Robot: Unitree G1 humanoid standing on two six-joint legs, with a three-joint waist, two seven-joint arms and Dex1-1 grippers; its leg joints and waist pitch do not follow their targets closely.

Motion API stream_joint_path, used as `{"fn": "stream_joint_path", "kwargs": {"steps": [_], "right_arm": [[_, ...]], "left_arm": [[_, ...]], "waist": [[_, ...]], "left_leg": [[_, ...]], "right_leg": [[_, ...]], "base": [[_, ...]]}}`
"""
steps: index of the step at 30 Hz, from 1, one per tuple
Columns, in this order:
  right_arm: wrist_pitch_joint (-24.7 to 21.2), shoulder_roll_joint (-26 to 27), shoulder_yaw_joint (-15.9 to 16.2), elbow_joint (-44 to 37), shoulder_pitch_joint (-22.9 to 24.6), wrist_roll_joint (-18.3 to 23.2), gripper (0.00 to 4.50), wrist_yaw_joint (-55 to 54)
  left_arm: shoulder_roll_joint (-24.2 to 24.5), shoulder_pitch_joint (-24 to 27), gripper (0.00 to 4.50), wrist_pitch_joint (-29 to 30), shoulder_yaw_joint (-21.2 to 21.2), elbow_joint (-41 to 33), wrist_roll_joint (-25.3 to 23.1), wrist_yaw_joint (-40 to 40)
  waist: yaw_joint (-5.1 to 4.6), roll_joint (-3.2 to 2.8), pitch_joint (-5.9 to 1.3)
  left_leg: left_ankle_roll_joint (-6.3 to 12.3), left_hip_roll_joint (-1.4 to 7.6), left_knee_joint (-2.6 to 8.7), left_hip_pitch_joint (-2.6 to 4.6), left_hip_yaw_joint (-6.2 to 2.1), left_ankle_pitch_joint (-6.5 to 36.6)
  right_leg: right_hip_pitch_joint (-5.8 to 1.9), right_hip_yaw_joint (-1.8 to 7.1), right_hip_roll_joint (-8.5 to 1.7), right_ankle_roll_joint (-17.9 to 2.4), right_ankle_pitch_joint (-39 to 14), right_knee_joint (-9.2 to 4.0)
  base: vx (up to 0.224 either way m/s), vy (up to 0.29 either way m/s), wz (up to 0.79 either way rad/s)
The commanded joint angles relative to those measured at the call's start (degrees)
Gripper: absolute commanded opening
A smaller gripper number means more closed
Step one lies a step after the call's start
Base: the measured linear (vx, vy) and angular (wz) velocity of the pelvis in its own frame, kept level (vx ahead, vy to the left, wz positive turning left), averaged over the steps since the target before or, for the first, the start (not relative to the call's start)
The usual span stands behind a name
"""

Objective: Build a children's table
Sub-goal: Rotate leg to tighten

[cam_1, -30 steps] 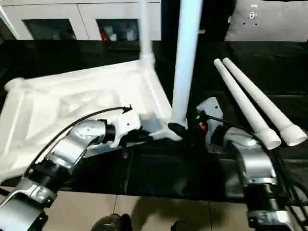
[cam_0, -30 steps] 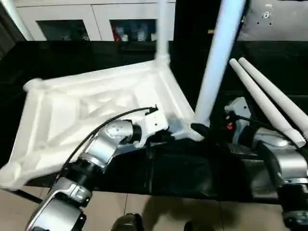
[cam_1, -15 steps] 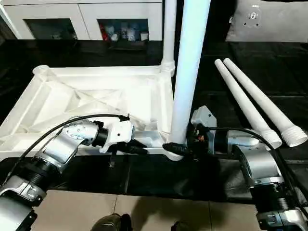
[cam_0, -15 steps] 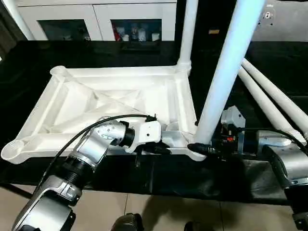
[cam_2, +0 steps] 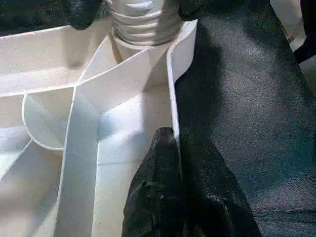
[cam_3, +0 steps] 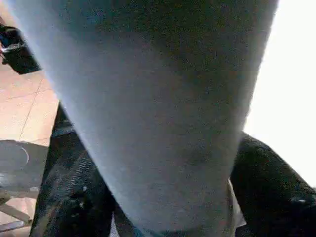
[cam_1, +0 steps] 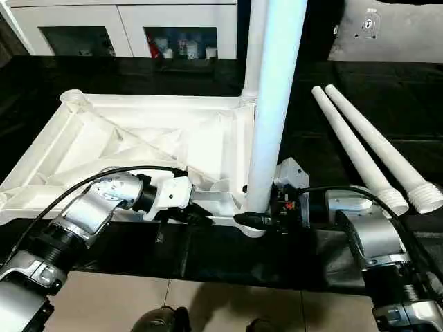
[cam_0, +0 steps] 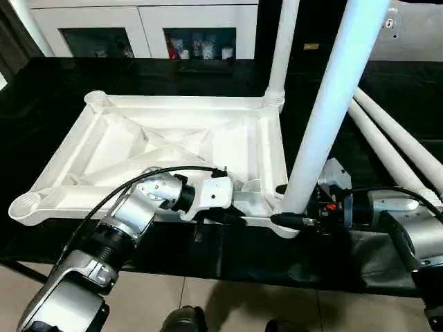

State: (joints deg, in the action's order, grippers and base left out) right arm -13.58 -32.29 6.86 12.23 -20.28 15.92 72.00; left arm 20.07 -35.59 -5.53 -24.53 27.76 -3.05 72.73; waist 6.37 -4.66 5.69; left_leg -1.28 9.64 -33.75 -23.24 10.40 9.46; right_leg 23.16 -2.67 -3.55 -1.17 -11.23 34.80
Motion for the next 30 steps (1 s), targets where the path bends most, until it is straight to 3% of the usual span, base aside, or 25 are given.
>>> {"fn": "stream_joint_path", "kwargs": {"steps": [1,5,10,11,15,16,19,22,24,27,30], "right_arm": [[-0.5,0.0,-0.5,-0.6,0.5,-0.2,2.99,-1.0],[-0.9,0.7,-0.3,-1.4,1.3,0.1,2.67,-1.8],[-4.5,3.4,-1.3,-2.4,1.5,0.8,2.63,-7.5],[-6.0,4.4,-1.1,-2.5,1.2,-0.1,2.62,-10.2],[-7.9,7.5,-1.1,-1.5,0.2,-2.3,2.62,-17.0],[-10.1,11.7,-2.3,0.4,-1.5,-3.0,2.62,-24.3],[-11.5,15.8,-3.4,3.4,-3.6,-4.6,2.62,-31.9],[-13.2,21.1,-5.3,8.2,-6.9,-6.1,2.62,-42.6],[-13.4,22.5,-5.5,9.5,-8.0,-6.8,2.62,-45.5],[-14.6,25.0,-6.1,10.6,-9.6,-8.4,2.62,-50.6],[-14.5,25.8,-7.0,10.9,-10.2,-9.3,2.62,-52.7]], "left_arm": [[0.3,0.3,0.00,-1.5,-2.3,0.2,-0.9,2.5],[0.3,0.8,0.00,-0.8,-1.8,-0.1,-0.6,1.8],[-0.5,1.9,0.00,2.5,-0.5,-2.0,0.5,-0.3],[-1.1,2.1,0.00,4.0,0.0,-2.7,0.8,-1.3],[-2.9,2.4,0.00,7.1,0.9,-4.1,1.1,-4.5],[-5.7,2.1,0.00,11.7,2.0,-5.1,0.4,-10.2],[-9.6,1.3,0.00,16.1,3.6,-5.6,0.0,-16.7],[-15.8,0.0,0.00,21.4,5.0,-6.0,-0.7,-25.1],[-18.4,-0.6,0.00,22.6,5.1,-5.6,-1.3,-28.2],[-22.2,-1.4,0.00,23.9,4.9,-4.9,-2.8,-33.2],[-22.6,-1.8,0.00,24.1,4.6,-4.3,-4.2,-34.7]], "waist": [[-0.22,1.32,-3.93],[-0.17,1.31,-3.98],[-0.30,1.35,-3.80],[-0.48,1.11,-3.65],[-1.56,1.20,-3.26],[-1.93,1.14,-3.16],[-2.88,1.14,-3.10],[-3.77,1.26,-3.25],[-3.95,1.23,-3.47],[-3.64,0.94,-3.88],[-3.37,0.72,-4.36]], "left_leg": [[6.39,3.93,3.70,1.50,-1.44,9.9],[5.93,3.95,3.71,1.52,-1.46,9.9],[5.56,3.93,3.93,1.55,-1.48,10.7],[4.87,3.88,4.06,1.60,-1.51,11.8],[2.06,3.71,4.54,1.80,-1.77,15.9],[1.36,3.65,4.70,1.85,-1.90,16.8],[-0.17,3.46,4.76,2.05,-2.09,18.6],[-0.34,3.23,4.63,1.95,-2.08,17.8],[0.91,3.13,4.44,1.78,-1.80,16.1],[2.69,2.97,4.10,1.50,-1.61,12.6],[3.64,3.08,3.88,1.43,-1.62,10.2]], "right_leg": [[-2.43,2.46,-5.21,-13.2,-11.2,-4.37],[-2.50,2.56,-5.27,-12.9,-11.6,-4.39],[-2.34,2.48,-5.21,-13.0,-12.9,-4.48],[-2.27,2.52,-5.24,-12.8,-15.0,-4.64],[-2.08,2.67,-5.41,-11.0,-22.5,-5.34],[-2.00,2.62,-5.29,-10.5,-23.8,-5.38],[-1.78,2.65,-5.41,-9.5,-26.7,-5.75],[-1.76,2.61,-5.25,-9.9,-24.7,-5.79],[-1.89,2.75,-5.06,-10.1,-20.9,-5.74],[-2.28,2.69,-4.99,-10.8,-16.0,-5.38],[-2.53,2.55,-4.89,-11.5,-11.2,-4.95]], "base": [[0.000,0.000,0.00],[0.000,0.000,0.00],[0.000,0.000,0.00],[0.000,0.000,0.00],[0.000,0.000,0.00],[0.000,0.000,0.00],[0.000,0.000,0.00],[0.000,0.000,0.00],[0.000,0.000,0.00],[0.000,0.000,0.00],[0.000,0.000,0.00]]}}
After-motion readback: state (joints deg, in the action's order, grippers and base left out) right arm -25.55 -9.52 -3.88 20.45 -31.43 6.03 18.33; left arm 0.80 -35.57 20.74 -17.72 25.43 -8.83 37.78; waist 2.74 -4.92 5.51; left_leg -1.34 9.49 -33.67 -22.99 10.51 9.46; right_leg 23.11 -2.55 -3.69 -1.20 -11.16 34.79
